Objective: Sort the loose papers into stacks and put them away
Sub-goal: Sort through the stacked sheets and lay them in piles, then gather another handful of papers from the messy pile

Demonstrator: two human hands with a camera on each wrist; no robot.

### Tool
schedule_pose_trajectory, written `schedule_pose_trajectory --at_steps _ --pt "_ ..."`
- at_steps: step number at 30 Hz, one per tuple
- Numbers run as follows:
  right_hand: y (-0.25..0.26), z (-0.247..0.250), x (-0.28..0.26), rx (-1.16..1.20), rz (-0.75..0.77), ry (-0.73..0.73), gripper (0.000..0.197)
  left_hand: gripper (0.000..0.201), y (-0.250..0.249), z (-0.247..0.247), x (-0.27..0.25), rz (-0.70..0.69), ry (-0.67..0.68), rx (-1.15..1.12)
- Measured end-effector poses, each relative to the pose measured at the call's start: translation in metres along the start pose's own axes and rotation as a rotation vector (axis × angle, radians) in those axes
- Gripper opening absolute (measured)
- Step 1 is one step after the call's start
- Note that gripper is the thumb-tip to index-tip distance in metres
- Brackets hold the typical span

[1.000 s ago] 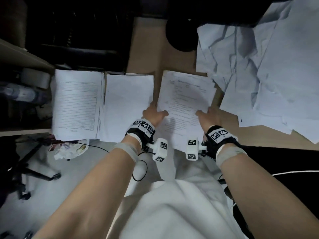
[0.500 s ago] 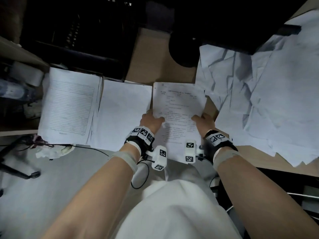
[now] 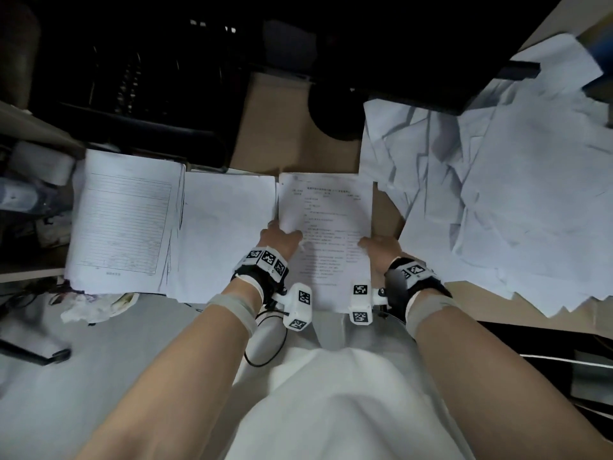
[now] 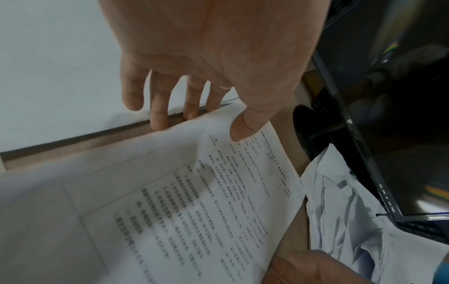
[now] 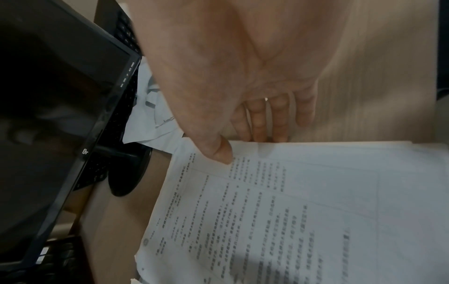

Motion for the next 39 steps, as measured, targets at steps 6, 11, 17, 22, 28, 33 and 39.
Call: schedule_pose_trajectory --at_steps 6,11,17,22,28,33,39 --pt "0.007 0.035 -0.008 -0.012 0.075 0.040 0.029 0.076 -0.029 -0.006 -0.021 0.088 -0.180 -0.037" --pt "0.009 0.103 -0.009 0.035 0.188 0.062 0.016 0.069 -0.109 -0.037 -0.059 -0.023 -0.196 -0.122" --pt "-0.014 0.211 0.006 0.398 0.198 -0.048 0.041 0.084 -0.221 -0.100 -0.100 -0.177 -0.103 -0.125" --pt "-0.031 0.267 -0.003 0.530 0.139 -0.154 0.058 0.068 -0.273 -0.135 -0.105 -0.258 -0.045 -0.033" --pt "-0.062 0.314 0.014 0.654 -0.014 -0.314 0.071 0.078 -0.314 -0.170 -0.081 -0.292 0.014 -0.103" --pt "-0.069 0.334 0.026 0.682 -0.114 -0.365 0.082 0.071 -0.335 -0.184 -0.062 -0.297 0.002 -0.047" --pt "-0.068 0.332 0.040 0.772 -0.245 -0.362 0.050 0.077 -0.351 -0.193 -0.029 -0.286 0.002 -0.040"
Point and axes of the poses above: each hand's wrist, its own x-axis towards the middle knuckle, its own z-axis out of the back of the hand, y = z × x, the point moved 4 cm from there along x, towards the middle knuckle, and after that the axes turned 13 degrees about x, right-handed, at the moved point
